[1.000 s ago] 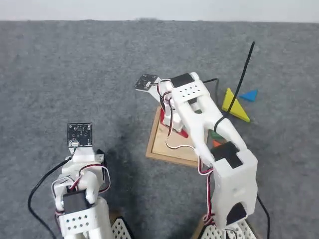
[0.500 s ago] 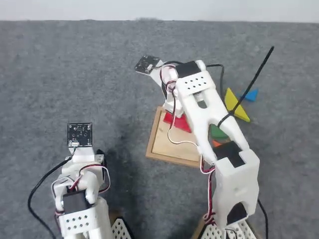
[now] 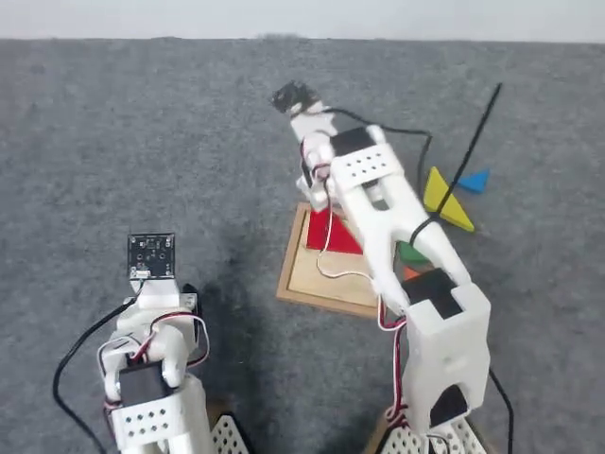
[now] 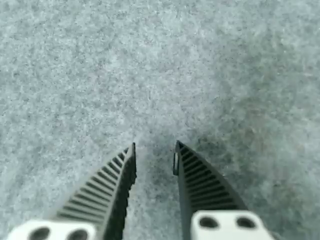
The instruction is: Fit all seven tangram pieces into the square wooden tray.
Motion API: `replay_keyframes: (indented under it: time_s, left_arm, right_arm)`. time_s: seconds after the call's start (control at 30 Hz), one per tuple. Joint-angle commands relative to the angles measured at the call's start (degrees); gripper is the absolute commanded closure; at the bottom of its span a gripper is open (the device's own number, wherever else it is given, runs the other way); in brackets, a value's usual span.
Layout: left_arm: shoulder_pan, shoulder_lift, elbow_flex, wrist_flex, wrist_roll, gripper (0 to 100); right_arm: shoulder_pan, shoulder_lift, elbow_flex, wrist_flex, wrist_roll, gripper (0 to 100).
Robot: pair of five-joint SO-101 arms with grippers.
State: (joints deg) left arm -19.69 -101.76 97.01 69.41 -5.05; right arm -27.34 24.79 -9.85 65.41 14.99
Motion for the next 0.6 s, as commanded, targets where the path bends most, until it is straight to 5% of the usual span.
replay_keyframes:
  time_s: [0.0,0.17,0.57]
  left_arm:
    - [-0.18,0.09,-0.48,0.35,-0.62,88]
    - [-0.18,0.09,-0.48,0.35,-0.62,88]
    - [-0.18,0.09,-0.48,0.35,-0.62,88]
  right_arm:
    - [-0.57,-4.44,6.68,-8.04,-1.32,99.1]
    - [-0.66,-13.14,20.66,-17.98,-1.23,98.4]
    - [-3.12,-20.26,34.81,-20.09,5.45,98.6]
